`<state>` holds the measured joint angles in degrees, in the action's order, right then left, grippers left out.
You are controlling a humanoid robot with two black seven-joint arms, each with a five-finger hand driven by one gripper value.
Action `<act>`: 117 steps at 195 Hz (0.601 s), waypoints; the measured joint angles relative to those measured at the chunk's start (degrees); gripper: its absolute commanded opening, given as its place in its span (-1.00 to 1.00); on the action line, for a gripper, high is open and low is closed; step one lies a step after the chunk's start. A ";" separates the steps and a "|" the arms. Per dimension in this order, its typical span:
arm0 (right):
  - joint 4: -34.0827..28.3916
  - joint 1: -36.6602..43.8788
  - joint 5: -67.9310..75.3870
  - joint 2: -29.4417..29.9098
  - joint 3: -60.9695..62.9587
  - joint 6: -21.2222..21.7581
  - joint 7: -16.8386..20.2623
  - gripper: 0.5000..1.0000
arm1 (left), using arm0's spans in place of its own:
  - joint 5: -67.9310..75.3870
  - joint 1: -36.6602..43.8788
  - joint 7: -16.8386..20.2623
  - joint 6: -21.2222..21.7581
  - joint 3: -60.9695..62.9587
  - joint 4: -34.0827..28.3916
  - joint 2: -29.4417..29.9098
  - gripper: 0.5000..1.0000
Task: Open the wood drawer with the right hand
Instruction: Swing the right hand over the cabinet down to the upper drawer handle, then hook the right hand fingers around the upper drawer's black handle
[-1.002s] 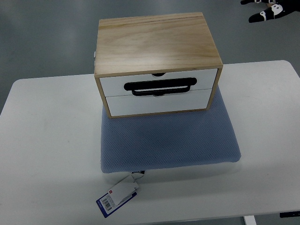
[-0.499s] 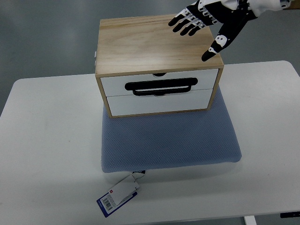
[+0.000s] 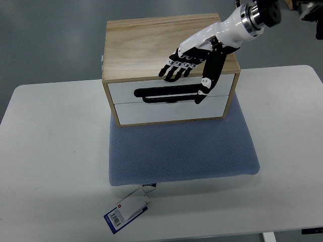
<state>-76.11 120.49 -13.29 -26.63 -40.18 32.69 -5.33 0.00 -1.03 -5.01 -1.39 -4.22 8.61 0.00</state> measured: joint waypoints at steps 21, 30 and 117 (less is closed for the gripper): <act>-0.01 -1.03 0.18 1.86 -0.07 -2.08 1.19 0.71 | 0.00 -0.02 0.01 0.00 0.00 0.00 0.00 1.00; -0.01 -1.67 0.20 2.53 -0.07 -3.12 1.73 0.71 | 0.00 -0.02 0.00 0.00 0.00 0.00 0.00 1.00; 0.03 -5.24 0.29 6.39 -0.08 -9.24 4.69 0.71 | 0.00 0.01 -0.01 -0.01 0.00 0.00 0.00 1.00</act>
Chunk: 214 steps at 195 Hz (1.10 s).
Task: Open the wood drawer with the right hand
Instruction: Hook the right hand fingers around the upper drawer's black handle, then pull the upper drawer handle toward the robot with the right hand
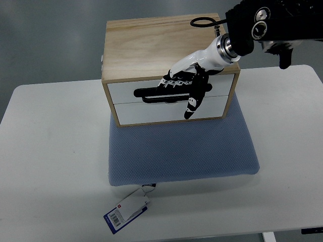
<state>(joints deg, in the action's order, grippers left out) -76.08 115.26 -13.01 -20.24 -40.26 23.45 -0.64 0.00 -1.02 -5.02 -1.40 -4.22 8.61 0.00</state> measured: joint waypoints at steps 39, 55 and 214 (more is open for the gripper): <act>0.05 -1.52 0.04 0.50 0.00 -2.98 1.54 0.71 | 0.00 0.00 0.00 -0.02 0.00 0.00 0.00 1.00; 0.06 -1.66 0.24 0.61 0.00 -3.36 1.70 0.71 | 0.00 -0.01 0.00 -0.02 0.00 0.00 0.00 1.00; -0.23 -2.90 0.61 0.72 -1.18 -2.76 1.96 0.71 | 0.00 0.01 0.00 0.01 0.00 0.00 0.00 1.00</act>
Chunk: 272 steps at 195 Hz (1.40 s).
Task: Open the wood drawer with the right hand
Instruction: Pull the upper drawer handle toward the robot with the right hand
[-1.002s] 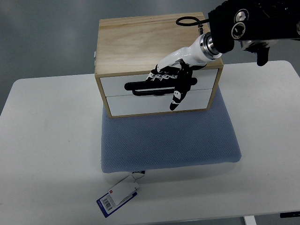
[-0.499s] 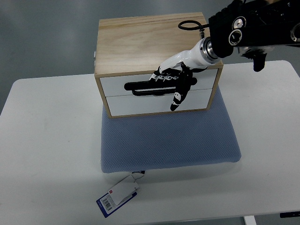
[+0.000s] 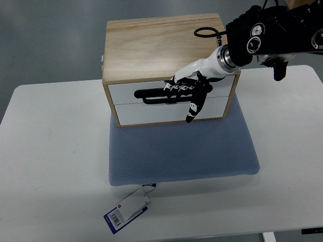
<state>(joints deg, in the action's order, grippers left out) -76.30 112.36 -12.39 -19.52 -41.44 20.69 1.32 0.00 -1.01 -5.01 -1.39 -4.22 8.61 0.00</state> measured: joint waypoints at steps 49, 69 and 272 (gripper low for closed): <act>-0.60 0.01 -0.05 -0.77 -0.07 2.13 0.02 0.71 | 0.00 -0.01 0.00 0.00 0.00 0.00 0.00 1.00; -1.21 0.45 -0.12 -1.22 -0.12 3.30 -0.02 0.71 | 0.00 -0.03 0.02 0.00 0.00 0.00 0.00 1.00; -7.50 3.45 -0.44 -7.46 -0.13 11.16 -0.27 0.71 | 0.00 -0.02 0.00 -0.03 0.00 0.00 0.00 1.00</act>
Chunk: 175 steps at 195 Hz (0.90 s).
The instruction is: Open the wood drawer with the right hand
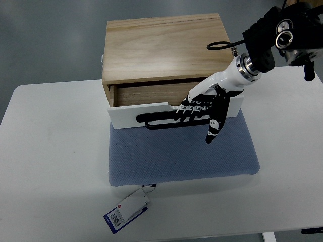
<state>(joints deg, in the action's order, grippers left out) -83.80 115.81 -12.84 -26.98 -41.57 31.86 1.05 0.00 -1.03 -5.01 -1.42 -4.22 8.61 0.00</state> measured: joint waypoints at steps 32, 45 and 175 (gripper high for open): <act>-0.40 1.40 0.00 -0.70 0.07 1.15 0.00 0.71 | 0.00 0.02 0.00 0.00 0.00 0.00 0.00 1.00; -0.47 1.99 0.00 -0.98 0.09 1.80 0.00 0.71 | 0.00 0.02 0.00 0.02 0.00 0.00 0.00 1.00; -0.49 6.32 0.66 -17.90 11.16 3.15 -0.32 0.71 | 0.00 -0.03 0.00 0.02 0.00 0.00 0.00 1.00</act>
<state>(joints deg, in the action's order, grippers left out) -84.29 122.13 -12.17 -44.87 -30.42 35.01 0.73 0.00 -1.06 -5.01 -1.40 -4.22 8.61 0.00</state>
